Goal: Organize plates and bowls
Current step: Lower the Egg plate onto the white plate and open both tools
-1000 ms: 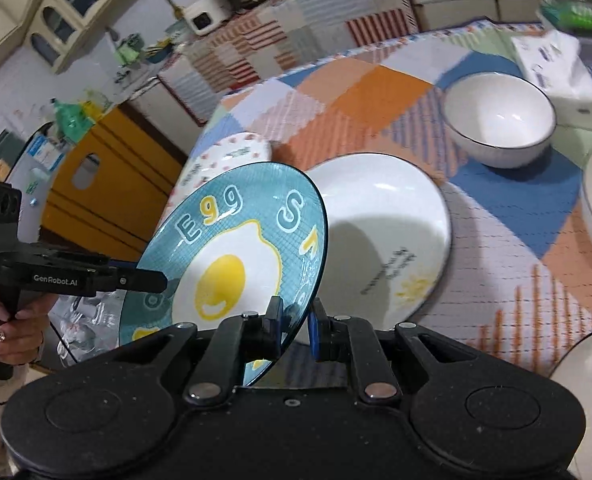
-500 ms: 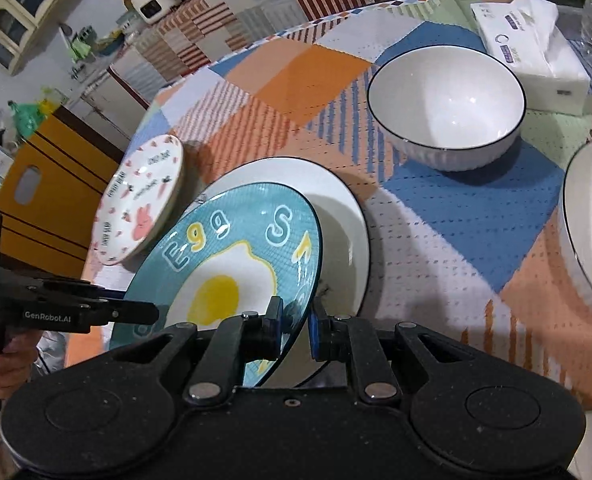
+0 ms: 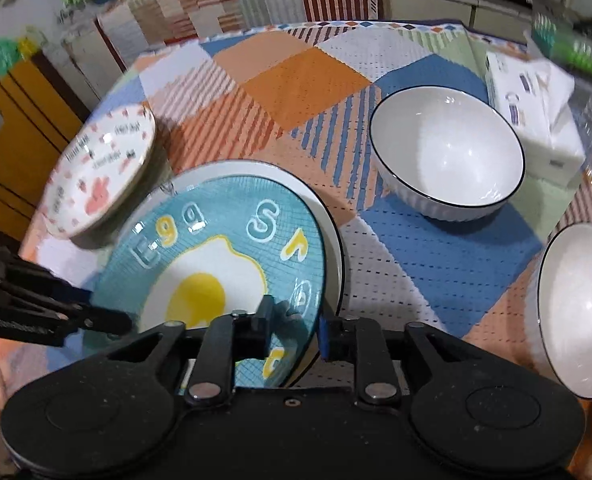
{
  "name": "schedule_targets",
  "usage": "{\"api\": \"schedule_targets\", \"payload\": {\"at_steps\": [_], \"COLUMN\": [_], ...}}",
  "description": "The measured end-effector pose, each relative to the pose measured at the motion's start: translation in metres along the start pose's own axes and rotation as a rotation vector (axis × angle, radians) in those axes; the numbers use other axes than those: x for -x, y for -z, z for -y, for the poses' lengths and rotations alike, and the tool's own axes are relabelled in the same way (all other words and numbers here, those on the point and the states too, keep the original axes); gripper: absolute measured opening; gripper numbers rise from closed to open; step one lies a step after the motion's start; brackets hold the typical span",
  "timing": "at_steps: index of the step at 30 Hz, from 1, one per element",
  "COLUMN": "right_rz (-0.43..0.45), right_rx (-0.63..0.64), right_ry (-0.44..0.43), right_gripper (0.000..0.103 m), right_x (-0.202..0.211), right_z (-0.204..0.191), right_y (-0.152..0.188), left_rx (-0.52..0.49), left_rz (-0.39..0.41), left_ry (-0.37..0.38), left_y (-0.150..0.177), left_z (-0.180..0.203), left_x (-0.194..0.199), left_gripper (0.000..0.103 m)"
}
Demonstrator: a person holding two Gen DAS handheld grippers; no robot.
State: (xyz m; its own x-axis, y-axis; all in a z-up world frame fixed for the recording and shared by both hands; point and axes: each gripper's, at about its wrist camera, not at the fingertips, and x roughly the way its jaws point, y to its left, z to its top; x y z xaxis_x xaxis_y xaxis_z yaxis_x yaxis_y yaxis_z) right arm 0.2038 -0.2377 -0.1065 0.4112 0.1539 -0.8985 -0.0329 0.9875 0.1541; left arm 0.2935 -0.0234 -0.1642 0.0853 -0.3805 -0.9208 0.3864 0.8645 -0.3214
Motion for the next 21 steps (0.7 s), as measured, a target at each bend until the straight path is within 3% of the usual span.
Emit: {"api": "schedule_targets", "payload": {"at_steps": [5,8,13,21], "right_rz": [-0.004,-0.017,-0.002,0.085], "right_rx": [0.031,0.133,0.272,0.160], "right_ry": [0.109,0.231,0.347,0.266], "right_gripper": [0.037,0.037,0.037,0.035], "right_x": [-0.004,-0.014,-0.025,0.001], "right_z": [-0.014,-0.032,-0.052,-0.042], "right_y": [-0.003,-0.001,0.009,0.007], "left_rx": [0.028,0.030,0.028,-0.044], "left_rz": [-0.011,-0.007,-0.004,0.050], "left_ry": [-0.008,-0.027,-0.026,-0.055], "left_y": [-0.001,-0.001,0.000,0.009], "left_z": [0.003,0.007,0.005,0.009], "left_x": [-0.002,-0.002,-0.002,0.029], "left_gripper": [0.031,0.031,0.031,0.031]}}
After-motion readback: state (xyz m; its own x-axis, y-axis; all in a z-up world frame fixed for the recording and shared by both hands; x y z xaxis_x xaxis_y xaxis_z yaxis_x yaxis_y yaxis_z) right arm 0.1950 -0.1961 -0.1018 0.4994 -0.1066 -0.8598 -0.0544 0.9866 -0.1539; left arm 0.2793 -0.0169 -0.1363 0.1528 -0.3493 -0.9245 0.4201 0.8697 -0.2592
